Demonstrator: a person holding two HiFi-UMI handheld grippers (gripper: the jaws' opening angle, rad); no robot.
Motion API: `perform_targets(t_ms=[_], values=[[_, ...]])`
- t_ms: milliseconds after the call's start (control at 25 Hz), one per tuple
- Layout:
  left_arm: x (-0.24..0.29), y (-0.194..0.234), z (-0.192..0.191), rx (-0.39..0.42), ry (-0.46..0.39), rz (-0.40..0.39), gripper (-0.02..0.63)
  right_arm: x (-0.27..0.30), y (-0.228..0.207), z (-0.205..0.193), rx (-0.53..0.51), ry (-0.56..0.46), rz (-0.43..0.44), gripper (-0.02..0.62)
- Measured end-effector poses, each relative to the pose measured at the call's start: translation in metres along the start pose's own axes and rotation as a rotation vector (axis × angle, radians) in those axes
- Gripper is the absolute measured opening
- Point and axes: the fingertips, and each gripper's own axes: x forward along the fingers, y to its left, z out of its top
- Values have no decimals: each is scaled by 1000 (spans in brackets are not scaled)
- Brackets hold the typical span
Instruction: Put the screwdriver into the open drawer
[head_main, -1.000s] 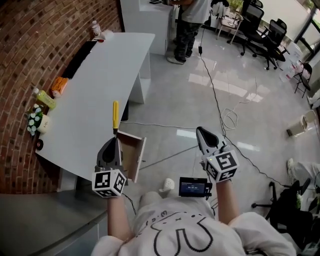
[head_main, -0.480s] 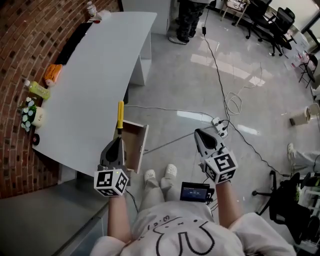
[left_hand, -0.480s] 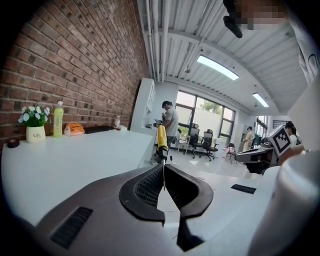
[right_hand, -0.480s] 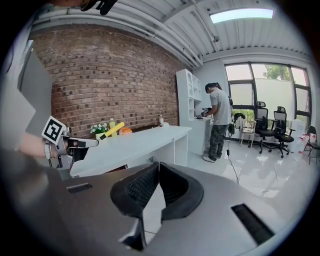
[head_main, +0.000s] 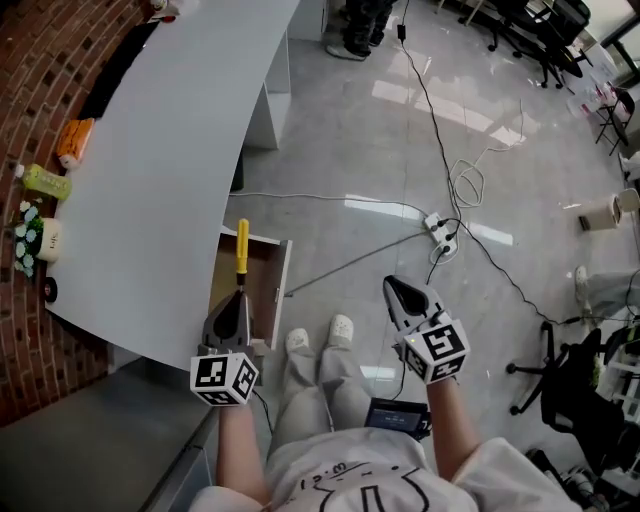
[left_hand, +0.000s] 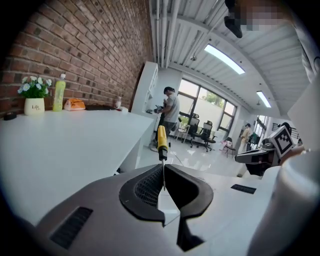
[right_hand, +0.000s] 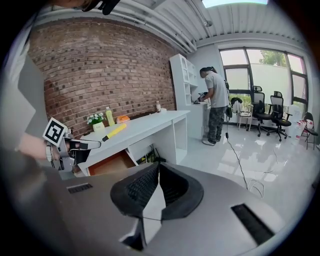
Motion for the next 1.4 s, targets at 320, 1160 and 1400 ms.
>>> perform_targets(t_ms=[320,1160,1400], values=[[29,13,-60,-43,60,-1,20,32,8,-49,15,40,35,21],[86,75,-185,-81,237,43,20,92,13,-163,22,143,93,21],[98,82,-215,-110,354,65,20,94,1,-168,30,146,63,21]])
